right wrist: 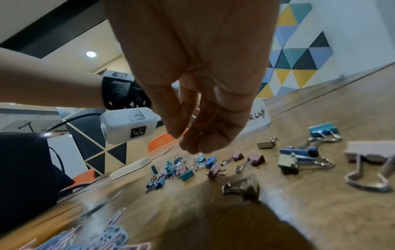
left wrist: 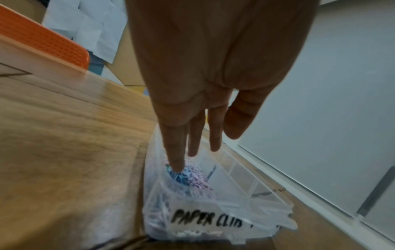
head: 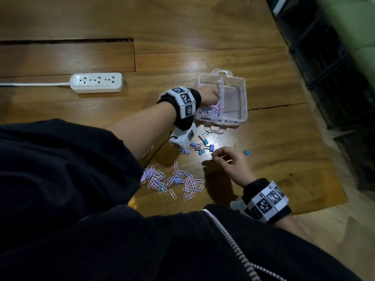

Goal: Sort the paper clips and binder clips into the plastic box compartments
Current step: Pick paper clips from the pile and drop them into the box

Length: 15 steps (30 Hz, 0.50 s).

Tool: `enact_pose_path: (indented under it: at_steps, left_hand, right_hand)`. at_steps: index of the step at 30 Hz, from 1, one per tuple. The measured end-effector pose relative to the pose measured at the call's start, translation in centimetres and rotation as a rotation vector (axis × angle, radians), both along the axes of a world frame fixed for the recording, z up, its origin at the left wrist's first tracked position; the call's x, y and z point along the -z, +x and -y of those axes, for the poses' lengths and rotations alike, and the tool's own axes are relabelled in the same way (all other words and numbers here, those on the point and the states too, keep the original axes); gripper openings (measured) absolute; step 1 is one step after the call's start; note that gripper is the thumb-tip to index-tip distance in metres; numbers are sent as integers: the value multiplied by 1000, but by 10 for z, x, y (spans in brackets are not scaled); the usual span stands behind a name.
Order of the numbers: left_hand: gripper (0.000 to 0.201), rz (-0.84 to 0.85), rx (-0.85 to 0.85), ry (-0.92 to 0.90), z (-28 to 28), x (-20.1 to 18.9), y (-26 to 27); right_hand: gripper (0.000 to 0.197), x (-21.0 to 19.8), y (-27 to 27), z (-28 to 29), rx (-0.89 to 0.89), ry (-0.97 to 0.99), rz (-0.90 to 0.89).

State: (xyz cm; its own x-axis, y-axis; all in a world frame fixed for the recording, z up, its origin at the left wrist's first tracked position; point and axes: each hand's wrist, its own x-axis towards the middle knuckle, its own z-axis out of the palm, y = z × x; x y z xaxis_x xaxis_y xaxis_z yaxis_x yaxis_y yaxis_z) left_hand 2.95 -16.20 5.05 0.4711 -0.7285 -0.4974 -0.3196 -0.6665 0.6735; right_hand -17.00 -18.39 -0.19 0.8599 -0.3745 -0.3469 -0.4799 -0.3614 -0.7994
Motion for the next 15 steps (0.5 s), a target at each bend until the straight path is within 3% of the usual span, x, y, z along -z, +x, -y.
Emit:
enact_pose_path:
  at_steps: [3, 6, 11, 15]
  left_hand:
    - [30, 102, -36, -100, -26, -8, -3]
    - [27, 206, -30, -85, -71, -7, -7]
    - [63, 395, 138, 498, -170, 22, -25]
    - [70, 363, -9, 677, -228, 43, -41]
  right_hand:
    - [9, -4, -4, -11, -52, -65, -63]
    - [25, -7, -9, -26, -200, -161, -207]
    - [55, 3, -17, -53, -365, -240, -325]
    - [42, 10, -12, -64, -311, -243, -303]
